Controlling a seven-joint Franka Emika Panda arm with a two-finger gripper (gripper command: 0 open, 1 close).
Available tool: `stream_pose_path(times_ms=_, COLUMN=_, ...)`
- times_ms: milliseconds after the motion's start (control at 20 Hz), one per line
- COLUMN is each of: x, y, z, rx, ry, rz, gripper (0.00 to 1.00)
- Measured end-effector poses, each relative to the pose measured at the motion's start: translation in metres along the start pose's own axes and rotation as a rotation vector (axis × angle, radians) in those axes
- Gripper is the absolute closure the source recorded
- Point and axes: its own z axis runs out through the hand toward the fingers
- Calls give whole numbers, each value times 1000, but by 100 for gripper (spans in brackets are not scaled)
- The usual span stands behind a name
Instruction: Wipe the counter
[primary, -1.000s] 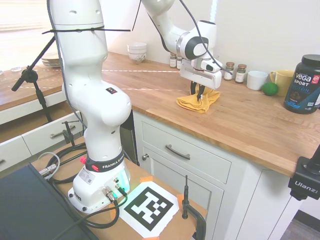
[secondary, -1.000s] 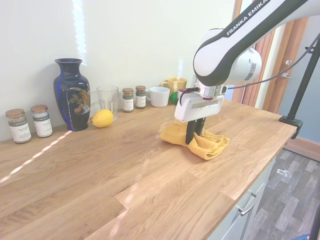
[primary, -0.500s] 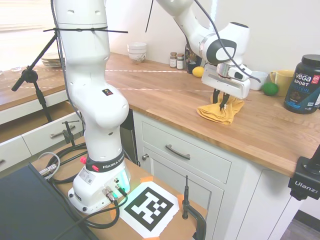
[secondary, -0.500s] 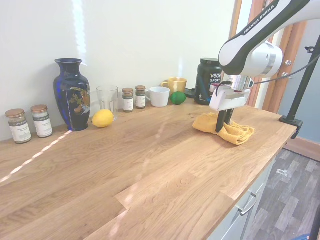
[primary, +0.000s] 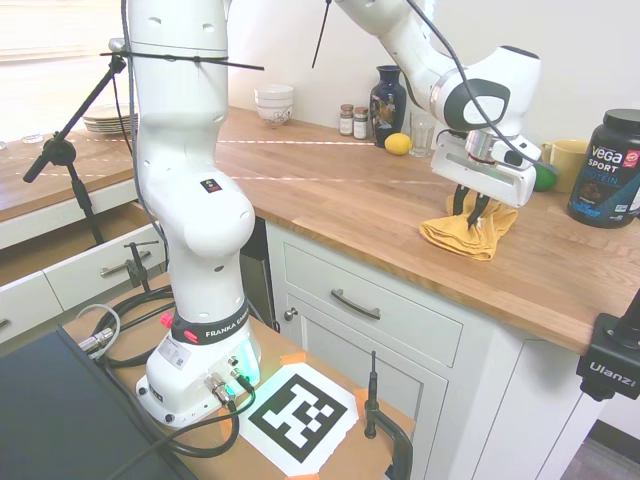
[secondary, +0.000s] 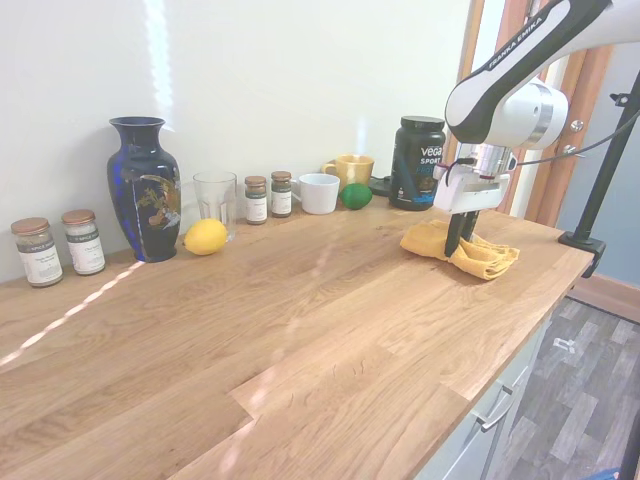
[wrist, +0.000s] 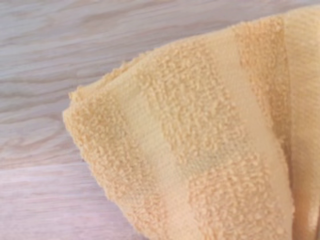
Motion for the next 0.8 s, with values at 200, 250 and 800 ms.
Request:
stream_pose_path(times_ms=200, x=-1, y=-3, z=0, rx=0, ry=-1, rz=-6, gripper=100)
stream_pose_path(times_ms=250, x=-2, y=-6, z=1, rx=0, ry=-1, rz=-11, gripper=100)
stream_pose_path(times_ms=800, x=-76, y=-78, z=14, rx=29, ry=23, rz=-44, gripper=100)
